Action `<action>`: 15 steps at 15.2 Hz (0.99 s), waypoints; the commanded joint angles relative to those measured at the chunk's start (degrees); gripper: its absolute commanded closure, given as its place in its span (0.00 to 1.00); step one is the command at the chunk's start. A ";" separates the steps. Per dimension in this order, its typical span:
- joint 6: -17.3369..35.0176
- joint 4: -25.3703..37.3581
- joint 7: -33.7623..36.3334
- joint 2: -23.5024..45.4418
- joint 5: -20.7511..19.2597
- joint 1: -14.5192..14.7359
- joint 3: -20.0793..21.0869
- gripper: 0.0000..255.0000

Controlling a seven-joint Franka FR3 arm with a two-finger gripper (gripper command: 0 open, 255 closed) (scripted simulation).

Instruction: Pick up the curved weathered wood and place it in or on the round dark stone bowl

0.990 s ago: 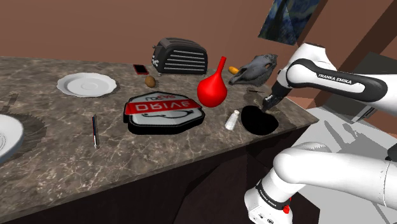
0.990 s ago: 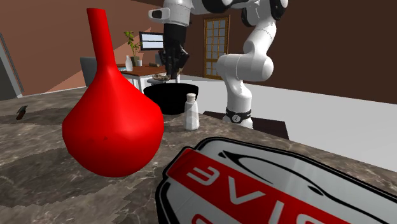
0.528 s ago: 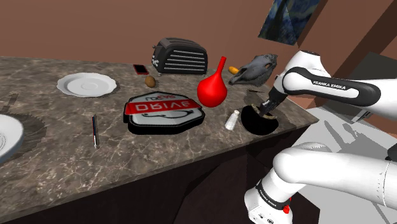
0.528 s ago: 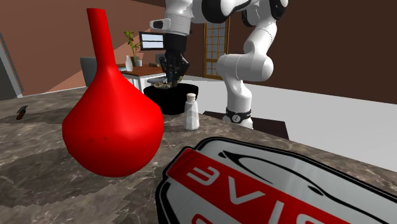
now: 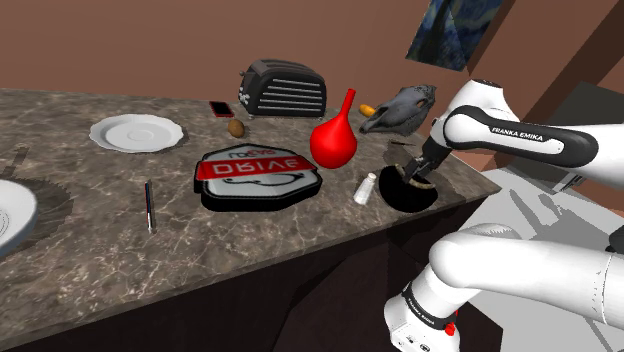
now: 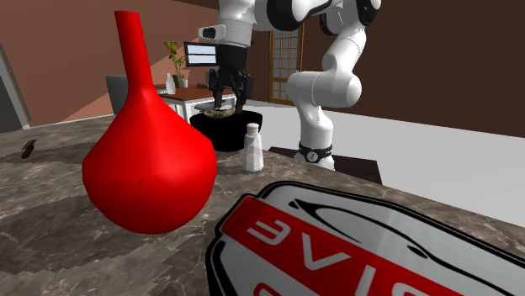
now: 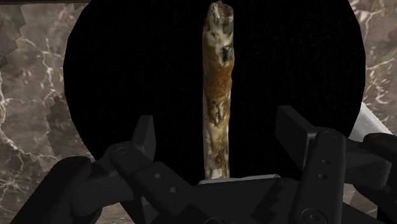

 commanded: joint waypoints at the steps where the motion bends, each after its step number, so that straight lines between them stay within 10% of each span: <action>1: 0.00 0.00 0.00 0.00 0.00 0.00 0.00 0.00; 15: -8.15 5.97 -0.35 -2.17 2.22 0.76 2.39 0.00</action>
